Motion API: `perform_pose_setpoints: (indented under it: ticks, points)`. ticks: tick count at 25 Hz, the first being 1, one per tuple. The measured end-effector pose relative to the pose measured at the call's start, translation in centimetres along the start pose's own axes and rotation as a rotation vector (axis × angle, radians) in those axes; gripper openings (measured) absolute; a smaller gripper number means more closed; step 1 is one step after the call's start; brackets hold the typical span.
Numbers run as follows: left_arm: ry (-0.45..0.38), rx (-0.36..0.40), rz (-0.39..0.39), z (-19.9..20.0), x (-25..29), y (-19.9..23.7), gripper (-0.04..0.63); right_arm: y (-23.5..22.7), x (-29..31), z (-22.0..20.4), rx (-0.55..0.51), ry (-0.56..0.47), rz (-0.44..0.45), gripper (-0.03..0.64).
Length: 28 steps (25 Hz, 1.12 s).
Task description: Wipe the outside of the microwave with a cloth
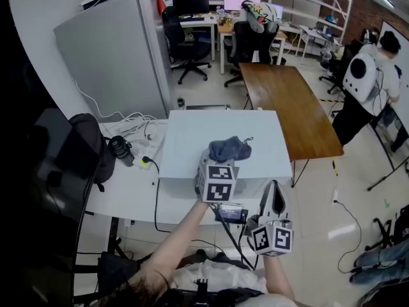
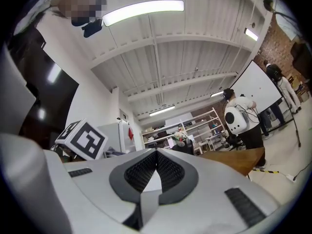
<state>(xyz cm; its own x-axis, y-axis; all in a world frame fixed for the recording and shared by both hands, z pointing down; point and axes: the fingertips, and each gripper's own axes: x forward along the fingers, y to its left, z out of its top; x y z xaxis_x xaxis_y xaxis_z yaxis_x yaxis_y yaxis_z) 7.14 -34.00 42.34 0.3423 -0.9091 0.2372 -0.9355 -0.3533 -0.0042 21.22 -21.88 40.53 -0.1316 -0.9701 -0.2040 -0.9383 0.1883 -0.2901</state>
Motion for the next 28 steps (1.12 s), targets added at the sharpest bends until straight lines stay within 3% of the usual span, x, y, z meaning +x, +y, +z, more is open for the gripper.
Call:
perform_pose_setpoints:
  ticks: [3, 9, 14, 18, 22, 24, 28]
  points:
    - [-0.010, -0.055, 0.075, -0.6, -1.7, 4.1, 0.054, 0.9, 1.3, 0.4, 0.025, -0.001, 0.028, 0.017]
    - [-0.029, -0.083, 0.220, -1.1, -4.7, 11.3, 0.054, 2.7, 2.0, -0.8, 0.041, 0.051, 0.089, 0.017]
    - [-0.028, -0.019, 0.330, -1.7, -6.9, 15.4, 0.054, 4.1, 2.8, -2.4, 0.024, 0.110, 0.143, 0.017]
    - [-0.038, 0.009, 0.372, -1.6, -7.6, 16.6, 0.054, 3.9, 3.1, -2.6, 0.023, 0.116, 0.142, 0.017]
    - [-0.105, 0.055, 0.296, 2.0, -4.6, 13.2, 0.054, 2.7, 3.1, -2.8, 0.025, 0.116, 0.116, 0.017]
    - [-0.138, 0.082, 0.204, 4.5, -1.6, 9.4, 0.054, 1.8, 3.1, -2.7, 0.025, 0.115, 0.095, 0.017]
    - [-0.146, 0.049, -0.026, 7.3, 4.8, 0.4, 0.054, -0.7, 2.9, -2.5, 0.002, 0.108, 0.044, 0.017]
